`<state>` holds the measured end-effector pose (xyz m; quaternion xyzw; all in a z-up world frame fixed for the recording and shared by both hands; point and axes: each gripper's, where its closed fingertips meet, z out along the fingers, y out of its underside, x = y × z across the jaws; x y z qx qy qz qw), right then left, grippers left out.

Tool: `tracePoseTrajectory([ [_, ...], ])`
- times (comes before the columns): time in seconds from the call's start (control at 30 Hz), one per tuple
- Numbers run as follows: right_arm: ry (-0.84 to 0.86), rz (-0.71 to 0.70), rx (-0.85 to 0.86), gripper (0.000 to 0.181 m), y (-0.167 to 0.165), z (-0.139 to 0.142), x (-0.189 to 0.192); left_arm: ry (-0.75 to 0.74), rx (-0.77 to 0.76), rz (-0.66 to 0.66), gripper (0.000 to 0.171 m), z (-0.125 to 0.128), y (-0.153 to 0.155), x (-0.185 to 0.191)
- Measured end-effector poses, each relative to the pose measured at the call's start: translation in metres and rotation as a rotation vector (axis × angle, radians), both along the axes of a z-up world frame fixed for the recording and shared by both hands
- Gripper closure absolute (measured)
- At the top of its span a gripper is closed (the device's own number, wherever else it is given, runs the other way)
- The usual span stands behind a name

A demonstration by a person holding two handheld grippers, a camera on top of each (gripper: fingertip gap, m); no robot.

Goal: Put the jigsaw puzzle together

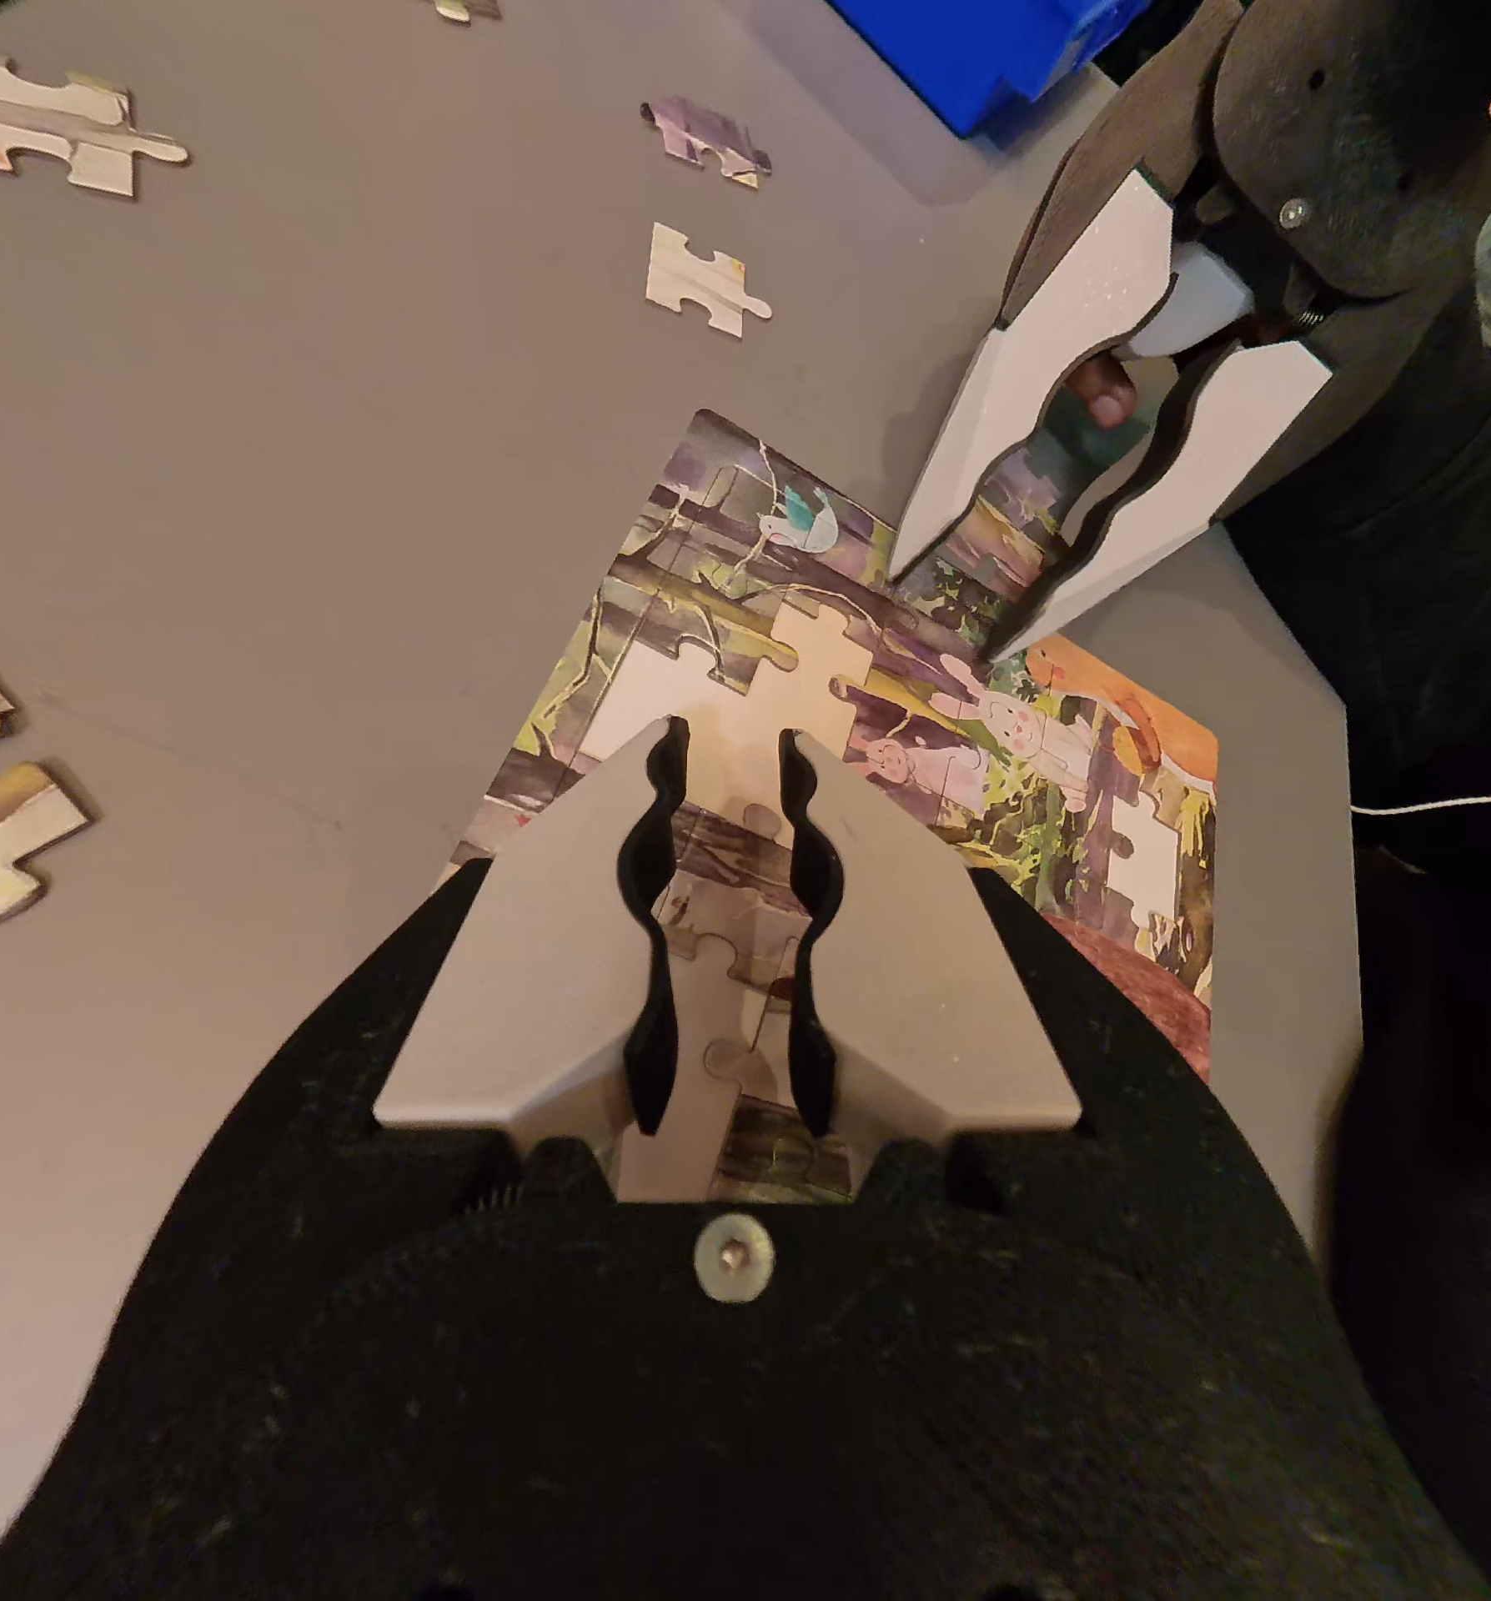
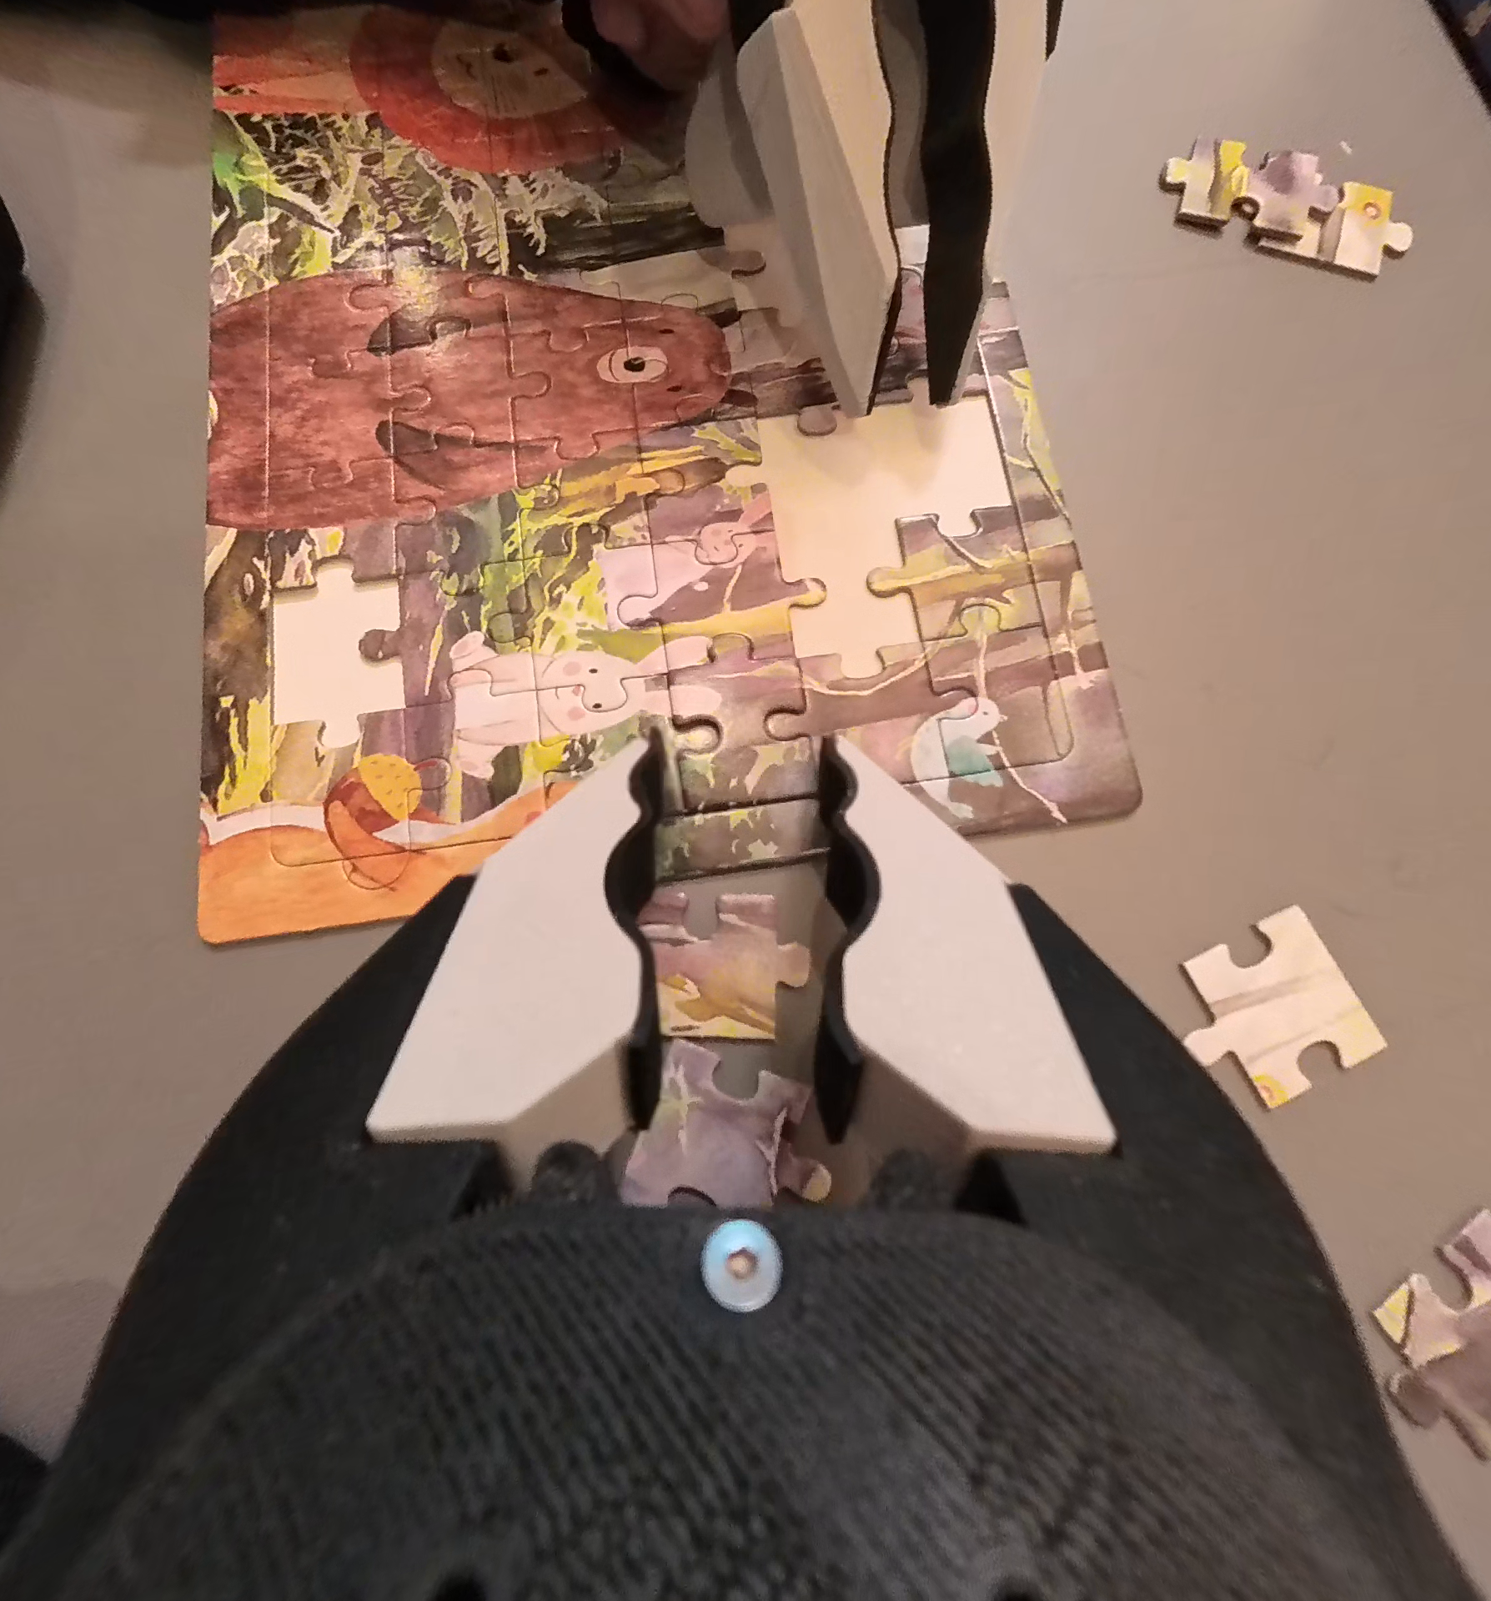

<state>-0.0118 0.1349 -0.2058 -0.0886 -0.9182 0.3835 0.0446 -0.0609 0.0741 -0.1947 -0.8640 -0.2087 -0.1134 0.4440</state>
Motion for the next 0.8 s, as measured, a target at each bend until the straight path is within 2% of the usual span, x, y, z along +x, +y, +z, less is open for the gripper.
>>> tracePoseTrajectory([
  [0.17, -0.006, -0.013, -0.002, 0.141, 0.000, 0.000, -0.002, -0.002, -0.002, 0.001, 0.153, 0.000, 0.000, 0.000],
  [0.47, 0.052, -0.026, -0.017, 0.151, -0.013, 0.009, -0.006, -0.020, -0.004, 0.003, 0.153, -0.002, 0.000, 0.000],
  [0.8, 0.024, -0.024, 0.012, 0.159, -0.014, 0.001, -0.003, -0.027, -0.011, 0.003, 0.153, -0.003, 0.000, 0.000],
])
